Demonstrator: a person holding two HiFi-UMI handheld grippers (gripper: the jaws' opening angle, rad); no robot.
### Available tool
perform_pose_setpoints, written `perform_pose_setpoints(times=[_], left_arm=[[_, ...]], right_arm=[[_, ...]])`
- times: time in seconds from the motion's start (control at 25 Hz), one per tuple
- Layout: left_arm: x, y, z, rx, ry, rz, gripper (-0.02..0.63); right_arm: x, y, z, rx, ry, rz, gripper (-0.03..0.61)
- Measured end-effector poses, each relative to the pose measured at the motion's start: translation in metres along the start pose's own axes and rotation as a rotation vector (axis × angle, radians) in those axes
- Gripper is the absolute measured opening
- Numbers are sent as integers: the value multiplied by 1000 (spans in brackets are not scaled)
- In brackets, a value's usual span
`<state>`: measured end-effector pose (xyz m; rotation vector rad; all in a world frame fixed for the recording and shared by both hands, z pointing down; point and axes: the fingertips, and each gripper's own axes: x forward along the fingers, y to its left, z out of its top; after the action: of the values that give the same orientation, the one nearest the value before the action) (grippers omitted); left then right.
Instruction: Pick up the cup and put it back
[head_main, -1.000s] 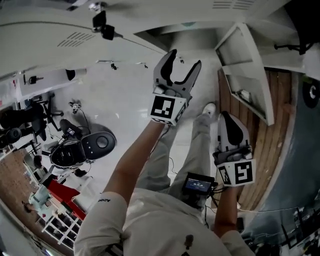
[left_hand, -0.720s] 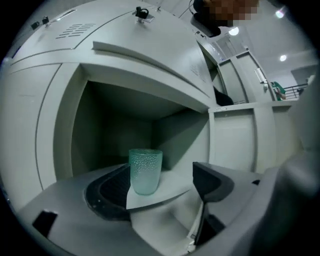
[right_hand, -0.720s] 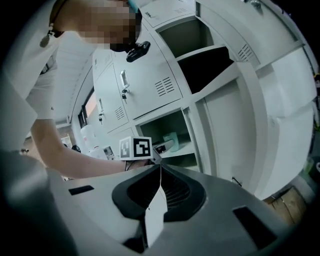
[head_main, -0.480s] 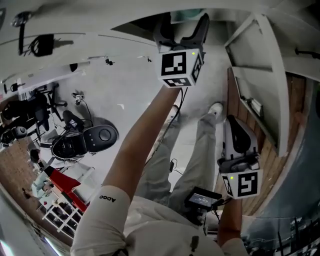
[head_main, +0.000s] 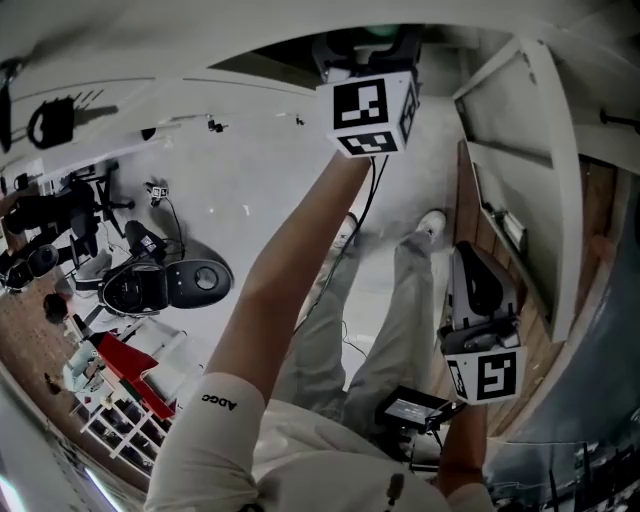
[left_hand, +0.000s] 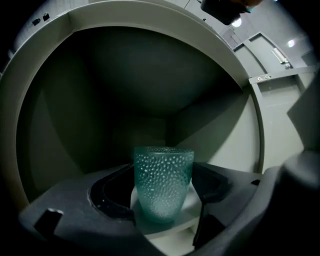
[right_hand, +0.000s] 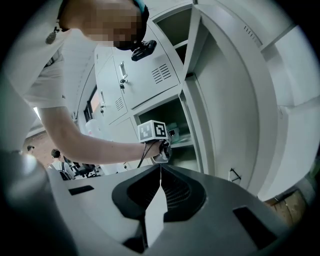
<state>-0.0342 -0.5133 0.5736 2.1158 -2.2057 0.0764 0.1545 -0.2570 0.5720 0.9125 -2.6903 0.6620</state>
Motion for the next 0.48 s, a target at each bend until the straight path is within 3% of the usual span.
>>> perform_pose_setpoints(times=[0.2, 0.48], left_arm=[[5, 0, -1, 6, 7, -20, 354], [-20, -3, 7, 13, 28, -52, 353]], right_arm=[[-2, -12, -2, -1, 1, -30, 28], [-20, 6, 2, -20, 0, -57, 26]])
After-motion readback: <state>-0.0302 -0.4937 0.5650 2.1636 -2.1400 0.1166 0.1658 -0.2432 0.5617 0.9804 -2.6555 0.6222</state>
